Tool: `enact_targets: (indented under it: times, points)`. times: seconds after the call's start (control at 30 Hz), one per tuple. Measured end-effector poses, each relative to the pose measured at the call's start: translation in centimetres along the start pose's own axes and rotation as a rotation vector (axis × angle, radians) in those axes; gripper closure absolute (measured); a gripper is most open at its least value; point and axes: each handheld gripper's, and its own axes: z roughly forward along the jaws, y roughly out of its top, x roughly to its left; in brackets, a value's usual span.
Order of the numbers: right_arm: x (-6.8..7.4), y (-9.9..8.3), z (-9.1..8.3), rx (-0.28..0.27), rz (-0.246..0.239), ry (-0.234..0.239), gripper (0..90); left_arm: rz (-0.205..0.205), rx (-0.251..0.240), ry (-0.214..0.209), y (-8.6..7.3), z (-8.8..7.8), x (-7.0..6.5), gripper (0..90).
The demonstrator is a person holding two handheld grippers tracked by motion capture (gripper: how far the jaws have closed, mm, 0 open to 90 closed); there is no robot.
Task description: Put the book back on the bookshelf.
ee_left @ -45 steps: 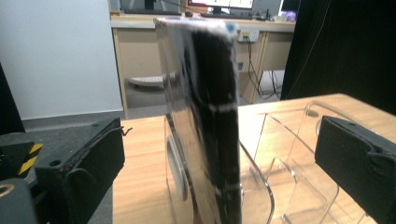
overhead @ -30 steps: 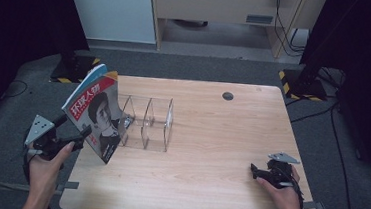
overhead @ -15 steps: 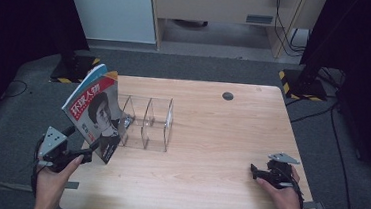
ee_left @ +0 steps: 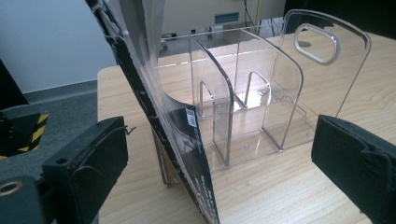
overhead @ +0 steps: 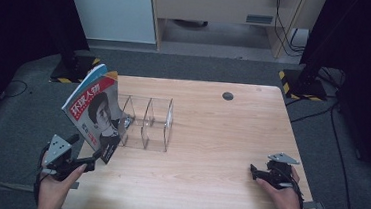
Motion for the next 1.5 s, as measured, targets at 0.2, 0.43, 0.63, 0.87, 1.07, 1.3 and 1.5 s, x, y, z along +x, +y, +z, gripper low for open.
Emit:
enact_targets:
  times: [0.2,0.43,0.63,0.87,1.07,1.3,1.5]
  points:
    - [0.0,0.0,0.0,0.0,0.0,0.0,11.3,-0.007,0.01,-0.016,-0.2,-0.6,-0.8,3.9]
    - [0.0,0.0,0.0,0.003,-0.002,0.003,10.9,-0.015,0.011,-0.061,-0.2,-1.1,-2.1,4.8]
    - [0.0,0.0,0.0,0.001,-0.003,0.001,10.7,0.012,0.018,-0.102,0.2,-0.4,-3.4,5.2]
    - [0.0,0.0,0.0,0.003,-0.001,0.001,10.7,0.049,0.039,-0.135,0.8,0.9,-4.8,5.2]
    - [0.1,-0.1,-0.1,0.002,-0.005,0.001,10.6,0.05,0.06,-0.162,1.4,2.5,-5.7,5.0]
    - [0.1,0.0,0.0,0.008,-0.007,0.006,8.3,0.065,0.084,-0.176,1.7,4.1,-6.5,5.0]
    - [0.2,0.0,0.1,0.013,-0.014,0.009,6.1,0.073,0.114,-0.189,1.6,5.9,-7.2,5.1]
